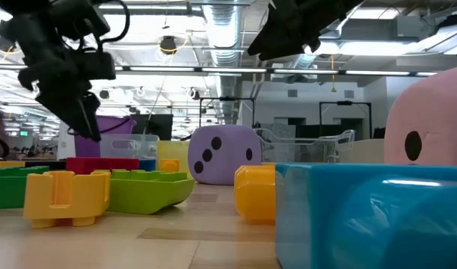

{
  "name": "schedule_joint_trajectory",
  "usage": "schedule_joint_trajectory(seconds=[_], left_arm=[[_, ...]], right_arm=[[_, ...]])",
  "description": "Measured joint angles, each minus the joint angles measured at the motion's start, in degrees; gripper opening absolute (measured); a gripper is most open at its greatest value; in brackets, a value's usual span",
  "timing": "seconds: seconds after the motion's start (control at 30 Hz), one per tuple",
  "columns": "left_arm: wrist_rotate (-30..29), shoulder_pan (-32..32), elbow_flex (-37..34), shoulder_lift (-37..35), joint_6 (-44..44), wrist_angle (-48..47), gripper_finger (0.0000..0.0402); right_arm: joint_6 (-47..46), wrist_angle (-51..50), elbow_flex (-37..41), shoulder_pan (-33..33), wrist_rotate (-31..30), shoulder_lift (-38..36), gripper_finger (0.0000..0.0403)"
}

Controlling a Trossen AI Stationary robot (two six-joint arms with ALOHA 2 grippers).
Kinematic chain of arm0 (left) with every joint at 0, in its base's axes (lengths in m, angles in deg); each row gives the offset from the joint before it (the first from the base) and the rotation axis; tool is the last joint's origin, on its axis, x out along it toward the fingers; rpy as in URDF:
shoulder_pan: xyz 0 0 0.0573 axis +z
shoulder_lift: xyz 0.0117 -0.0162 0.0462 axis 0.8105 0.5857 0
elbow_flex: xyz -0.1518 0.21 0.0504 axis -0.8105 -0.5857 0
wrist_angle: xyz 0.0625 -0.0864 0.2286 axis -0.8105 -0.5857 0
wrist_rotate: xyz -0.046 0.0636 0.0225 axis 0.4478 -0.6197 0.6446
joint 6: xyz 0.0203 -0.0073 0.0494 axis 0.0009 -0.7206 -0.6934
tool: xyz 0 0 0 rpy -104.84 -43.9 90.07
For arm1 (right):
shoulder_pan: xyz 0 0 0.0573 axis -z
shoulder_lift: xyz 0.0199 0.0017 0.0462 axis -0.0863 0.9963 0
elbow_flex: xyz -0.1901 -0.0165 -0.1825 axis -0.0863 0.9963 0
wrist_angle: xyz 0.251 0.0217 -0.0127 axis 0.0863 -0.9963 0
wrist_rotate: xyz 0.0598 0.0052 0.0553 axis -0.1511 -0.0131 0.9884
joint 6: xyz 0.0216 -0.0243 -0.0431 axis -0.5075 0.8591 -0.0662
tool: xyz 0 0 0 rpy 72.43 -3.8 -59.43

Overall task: Pick & Place Toys
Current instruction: Put the small yellow game piece into the white bin

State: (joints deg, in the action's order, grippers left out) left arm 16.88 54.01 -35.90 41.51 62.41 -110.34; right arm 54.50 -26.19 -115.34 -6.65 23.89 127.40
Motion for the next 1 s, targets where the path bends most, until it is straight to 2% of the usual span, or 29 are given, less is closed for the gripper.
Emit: schedule_joint_trajectory(seconds=[0.17,0.27,0.47,0.57,0.7,1.0], left_arm=[[2.6,-3.1,3.5,5.8,0.4,-2.0,0.0282],[4.4,-4.3,5.9,10.4,4.3,-4.6,0.0282],[10.8,-5.7,11.8,18.0,17.5,-12.8,0.0282],[12.9,-5.8,14.2,20.2,19.5,-19.9,0.0282],[13.0,-5.9,16.0,20.7,20.9,-27.8,0.0282],[13.0,-5.9,16.0,20.2,47.7,-36.1,0.0282]], right_arm=[[0.0,-0.1,0.0,0.0,0.0,0.0,0.0217],[0.2,-0.5,0.0,0.0,0.1,0.0,0.0217],[1.5,-0.3,0.0,0.0,2.1,0.0,0.0217],[1.5,-0.6,0.0,0.0,3.0,0.0,0.0217],[1.7,-0.7,0.0,0.0,3.0,0.0,0.0217],[1.5,-0.8,0.0,0.0,3.0,0.0,0.0217]])
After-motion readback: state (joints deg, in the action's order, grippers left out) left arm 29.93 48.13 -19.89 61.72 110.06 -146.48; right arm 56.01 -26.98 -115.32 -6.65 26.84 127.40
